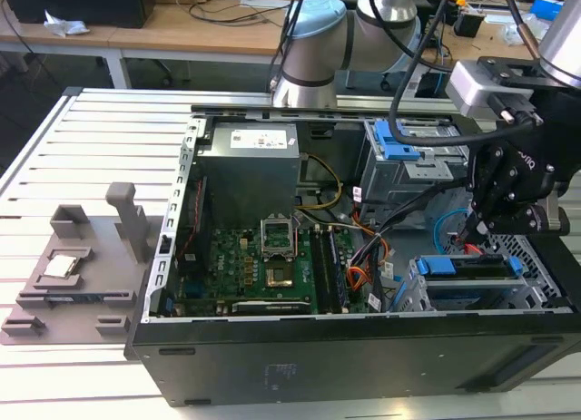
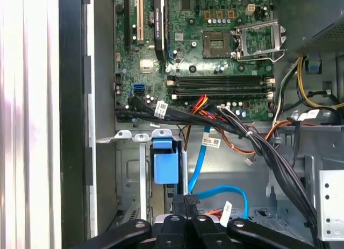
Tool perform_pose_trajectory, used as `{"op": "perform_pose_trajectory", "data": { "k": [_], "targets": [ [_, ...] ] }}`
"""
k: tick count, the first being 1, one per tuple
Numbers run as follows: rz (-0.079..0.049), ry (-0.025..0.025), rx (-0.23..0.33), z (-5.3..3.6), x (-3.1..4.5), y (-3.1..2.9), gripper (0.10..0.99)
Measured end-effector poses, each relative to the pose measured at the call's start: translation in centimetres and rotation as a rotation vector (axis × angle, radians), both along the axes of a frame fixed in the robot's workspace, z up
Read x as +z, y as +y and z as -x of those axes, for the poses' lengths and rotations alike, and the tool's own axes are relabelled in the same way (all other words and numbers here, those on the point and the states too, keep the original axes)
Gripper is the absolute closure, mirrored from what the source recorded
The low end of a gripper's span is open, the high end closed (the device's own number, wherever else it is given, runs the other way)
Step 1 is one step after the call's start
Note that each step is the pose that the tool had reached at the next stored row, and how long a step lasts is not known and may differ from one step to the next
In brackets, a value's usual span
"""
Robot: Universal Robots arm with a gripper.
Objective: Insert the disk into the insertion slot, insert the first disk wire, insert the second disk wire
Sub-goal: 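Insert the first disk wire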
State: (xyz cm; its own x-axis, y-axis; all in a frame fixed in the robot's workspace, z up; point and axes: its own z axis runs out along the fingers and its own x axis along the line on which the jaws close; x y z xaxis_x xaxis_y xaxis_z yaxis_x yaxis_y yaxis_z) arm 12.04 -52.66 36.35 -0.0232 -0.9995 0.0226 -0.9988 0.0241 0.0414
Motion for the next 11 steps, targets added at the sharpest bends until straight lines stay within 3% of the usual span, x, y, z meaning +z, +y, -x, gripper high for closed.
{"op": "perform_pose_trajectory", "data": {
  "k": [3, 11],
  "targets": [
    [0.000, 0.0000, 0.000, 0.00, 0.70, 0.00, 0.980],
    [0.000, 0.0000, 0.000, 0.00, 0.75, 0.00, 0.980]
  ]
}}
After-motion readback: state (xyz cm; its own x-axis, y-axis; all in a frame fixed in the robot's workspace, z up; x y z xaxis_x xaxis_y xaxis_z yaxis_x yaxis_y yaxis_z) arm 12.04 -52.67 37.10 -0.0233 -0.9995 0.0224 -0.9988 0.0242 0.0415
